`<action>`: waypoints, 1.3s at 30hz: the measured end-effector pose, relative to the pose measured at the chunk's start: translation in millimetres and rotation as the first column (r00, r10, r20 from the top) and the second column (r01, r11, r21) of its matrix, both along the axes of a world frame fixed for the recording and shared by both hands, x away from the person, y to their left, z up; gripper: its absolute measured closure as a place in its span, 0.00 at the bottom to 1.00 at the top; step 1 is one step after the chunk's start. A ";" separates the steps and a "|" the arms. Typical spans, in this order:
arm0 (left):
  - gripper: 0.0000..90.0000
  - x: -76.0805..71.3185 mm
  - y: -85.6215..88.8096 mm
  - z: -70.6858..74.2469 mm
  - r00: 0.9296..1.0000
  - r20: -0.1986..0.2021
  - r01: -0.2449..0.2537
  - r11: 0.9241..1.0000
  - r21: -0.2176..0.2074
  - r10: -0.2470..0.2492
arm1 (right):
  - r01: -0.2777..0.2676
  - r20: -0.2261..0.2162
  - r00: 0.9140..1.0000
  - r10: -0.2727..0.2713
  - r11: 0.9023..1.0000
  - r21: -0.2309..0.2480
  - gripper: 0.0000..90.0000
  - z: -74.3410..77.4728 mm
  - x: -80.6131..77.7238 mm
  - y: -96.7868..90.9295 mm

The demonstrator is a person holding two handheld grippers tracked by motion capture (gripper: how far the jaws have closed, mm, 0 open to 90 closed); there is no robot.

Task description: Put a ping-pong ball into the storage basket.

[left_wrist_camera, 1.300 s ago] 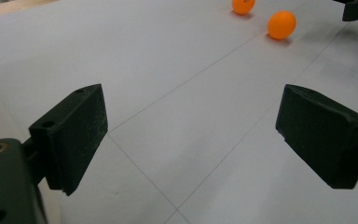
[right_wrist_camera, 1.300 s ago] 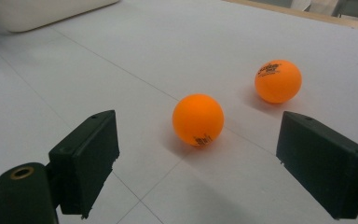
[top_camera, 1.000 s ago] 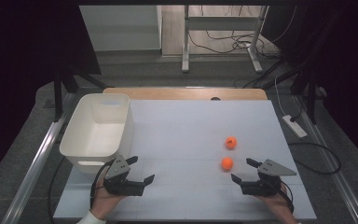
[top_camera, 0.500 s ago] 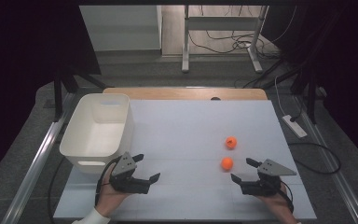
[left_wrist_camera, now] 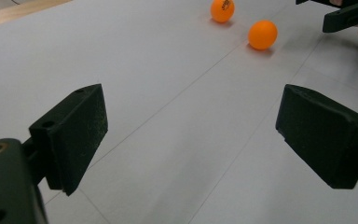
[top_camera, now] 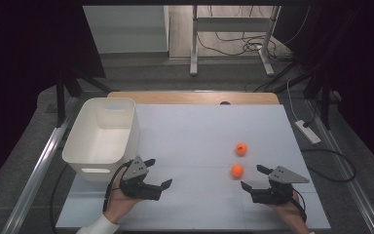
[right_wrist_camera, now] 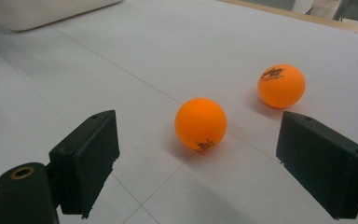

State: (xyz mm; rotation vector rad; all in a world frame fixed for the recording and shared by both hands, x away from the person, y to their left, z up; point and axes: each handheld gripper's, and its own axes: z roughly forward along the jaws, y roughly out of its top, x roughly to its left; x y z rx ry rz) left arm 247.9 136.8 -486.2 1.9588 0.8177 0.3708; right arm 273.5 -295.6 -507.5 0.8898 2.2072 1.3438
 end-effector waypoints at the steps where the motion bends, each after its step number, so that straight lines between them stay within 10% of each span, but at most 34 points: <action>1: 0.11 0.0 0.0 0.0 1.000 0.000 0.000 1.000 0.000 0.000 | 0.000 0.000 1.000 0.000 1.000 0.000 0.15 0.0 0.0 0.0; 39: 0.11 23.5 -37.8 13.5 0.996 -0.004 0.086 0.996 0.015 -0.086 | -0.006 0.002 1.000 0.006 1.000 0.001 0.15 0.0 0.8 1.0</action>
